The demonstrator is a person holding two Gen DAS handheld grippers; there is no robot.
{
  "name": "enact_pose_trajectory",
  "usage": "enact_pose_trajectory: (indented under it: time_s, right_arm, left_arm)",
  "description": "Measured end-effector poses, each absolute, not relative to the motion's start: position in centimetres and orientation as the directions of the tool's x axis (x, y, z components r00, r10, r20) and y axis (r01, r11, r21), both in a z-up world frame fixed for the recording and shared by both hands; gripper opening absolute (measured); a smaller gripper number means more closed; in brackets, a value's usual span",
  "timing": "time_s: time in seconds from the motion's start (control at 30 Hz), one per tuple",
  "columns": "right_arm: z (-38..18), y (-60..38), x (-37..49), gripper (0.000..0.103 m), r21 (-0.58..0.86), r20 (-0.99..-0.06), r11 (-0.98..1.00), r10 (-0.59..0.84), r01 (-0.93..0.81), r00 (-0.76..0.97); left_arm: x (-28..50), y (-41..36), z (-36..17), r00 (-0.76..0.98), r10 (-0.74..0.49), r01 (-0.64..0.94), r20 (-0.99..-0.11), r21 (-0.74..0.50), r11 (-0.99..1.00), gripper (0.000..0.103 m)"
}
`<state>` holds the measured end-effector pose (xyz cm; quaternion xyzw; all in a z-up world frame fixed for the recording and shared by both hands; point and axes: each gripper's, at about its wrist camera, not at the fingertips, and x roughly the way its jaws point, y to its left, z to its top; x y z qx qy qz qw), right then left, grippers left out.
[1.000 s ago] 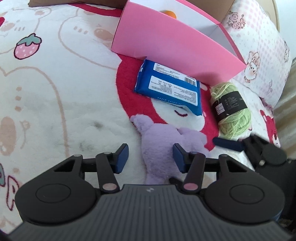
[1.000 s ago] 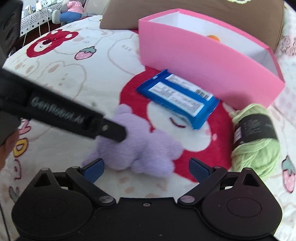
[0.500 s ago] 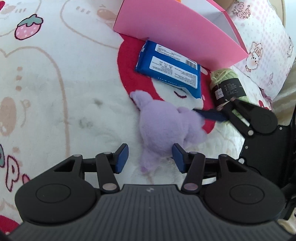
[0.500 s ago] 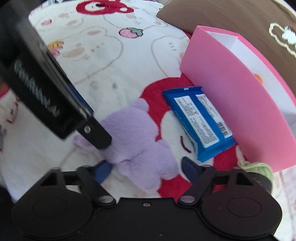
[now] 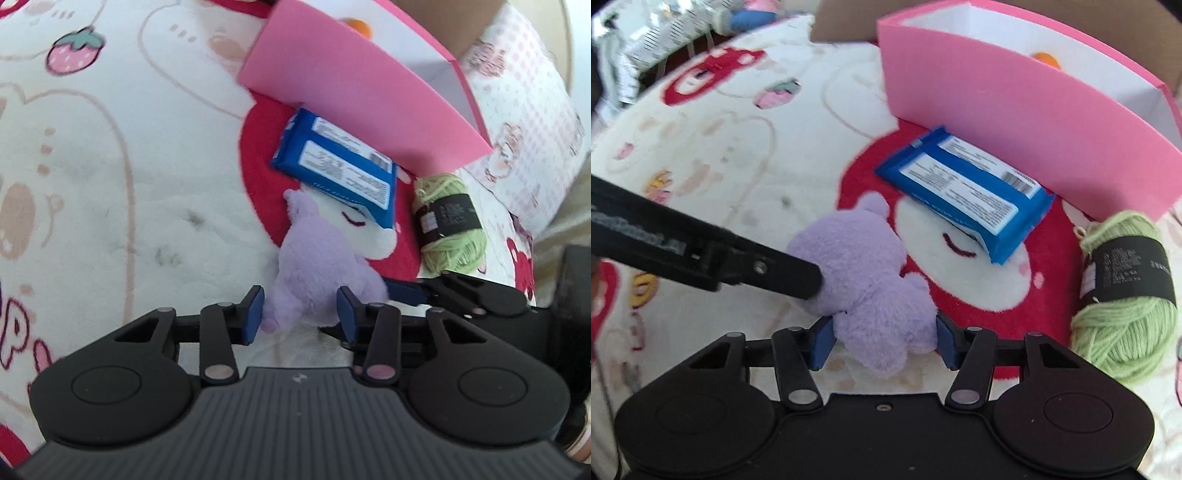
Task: Organize objects
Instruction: 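Move the open left gripper down onto the purple plush toy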
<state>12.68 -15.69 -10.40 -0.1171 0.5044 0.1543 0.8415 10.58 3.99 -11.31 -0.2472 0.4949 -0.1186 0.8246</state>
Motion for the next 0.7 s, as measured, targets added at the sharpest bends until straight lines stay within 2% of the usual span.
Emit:
enact_pose_trajectory:
  time_s: [0.23, 0.4, 0.7]
  right_arm:
    - [-9.7, -14.8, 12.1, 0.059, -0.089, -0.863, 0.936, 0.098, -0.341, 0.495]
    - [-9.7, -13.6, 11.2, 0.059, -0.149, -0.861, 0.91, 0.073, -0.386, 0.503]
    - [-8.3, -13.4, 9.3, 0.059, -0.009, -0.882, 0.89, 0.208, -0.457, 0.423]
  left_arm:
    - [10.5, 4.4, -11.1, 0.503, -0.429, -0.063, -0.75, -0.528, 0.847, 0.037]
    - [10.7, 5.1, -11.7, 0.498, -0.431, -0.097, -0.753, -0.542, 0.835, 0.037]
    - [11.1, 6.0, -12.0, 0.48, -0.382, -0.105, -0.79, -0.484, 0.869, 0.04]
